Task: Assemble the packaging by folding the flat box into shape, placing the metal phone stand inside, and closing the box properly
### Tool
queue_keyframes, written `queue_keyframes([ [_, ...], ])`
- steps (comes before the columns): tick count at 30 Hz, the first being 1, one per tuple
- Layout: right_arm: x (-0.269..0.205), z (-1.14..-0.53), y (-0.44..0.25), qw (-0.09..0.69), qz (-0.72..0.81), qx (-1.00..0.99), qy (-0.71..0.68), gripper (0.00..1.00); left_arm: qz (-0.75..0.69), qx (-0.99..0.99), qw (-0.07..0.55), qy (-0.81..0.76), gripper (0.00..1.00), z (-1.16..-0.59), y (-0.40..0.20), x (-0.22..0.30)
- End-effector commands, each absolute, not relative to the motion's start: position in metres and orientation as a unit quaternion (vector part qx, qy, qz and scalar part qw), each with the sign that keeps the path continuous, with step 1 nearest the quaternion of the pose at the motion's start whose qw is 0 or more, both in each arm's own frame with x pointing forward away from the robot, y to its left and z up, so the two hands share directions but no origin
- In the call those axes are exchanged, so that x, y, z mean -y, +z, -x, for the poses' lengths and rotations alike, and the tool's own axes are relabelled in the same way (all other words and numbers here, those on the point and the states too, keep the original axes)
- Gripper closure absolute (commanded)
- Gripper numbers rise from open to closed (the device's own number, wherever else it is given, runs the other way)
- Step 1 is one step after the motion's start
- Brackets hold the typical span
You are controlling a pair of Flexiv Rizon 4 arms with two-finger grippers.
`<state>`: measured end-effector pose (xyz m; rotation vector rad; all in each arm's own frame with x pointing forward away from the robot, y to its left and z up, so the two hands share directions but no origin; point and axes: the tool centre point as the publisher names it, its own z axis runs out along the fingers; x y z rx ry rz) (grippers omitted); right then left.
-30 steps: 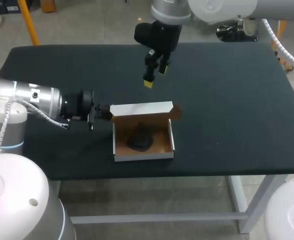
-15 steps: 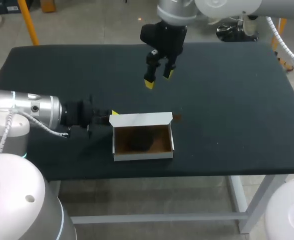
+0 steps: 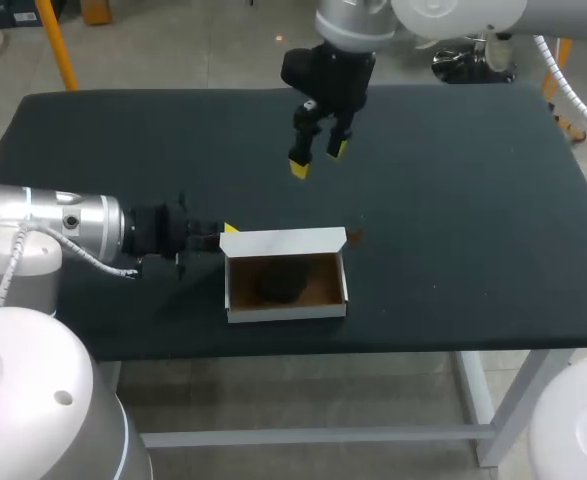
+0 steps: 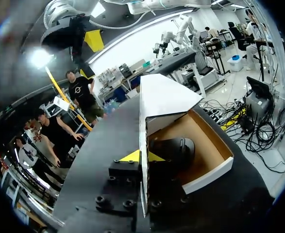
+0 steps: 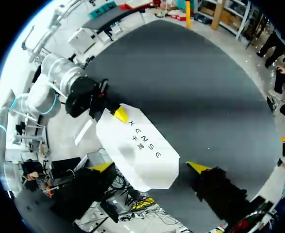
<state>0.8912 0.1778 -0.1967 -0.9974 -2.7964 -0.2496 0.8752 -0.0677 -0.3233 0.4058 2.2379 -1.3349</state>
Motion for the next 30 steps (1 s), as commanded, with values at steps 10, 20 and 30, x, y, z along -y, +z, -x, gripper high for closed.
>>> queue_keyframes([
  [10, -0.174, -0.892, -0.197, 0.115, 0.374, 0.917, -0.075, 0.00, -0.168, -0.814, 0.280, -0.481, 1.00, -0.867, -0.326, 0.066],
  [20, -0.159, -0.883, -0.210, 0.172, 0.483, 0.856, -0.066, 0.00, -0.196, -0.804, 0.320, -0.460, 1.00, -0.856, -0.331, 0.069],
  [30, -0.149, -0.866, -0.232, 0.199, 0.576, 0.793, -0.015, 0.00, -0.213, -0.795, 0.343, -0.452, 1.00, -0.849, -0.333, 0.071],
])
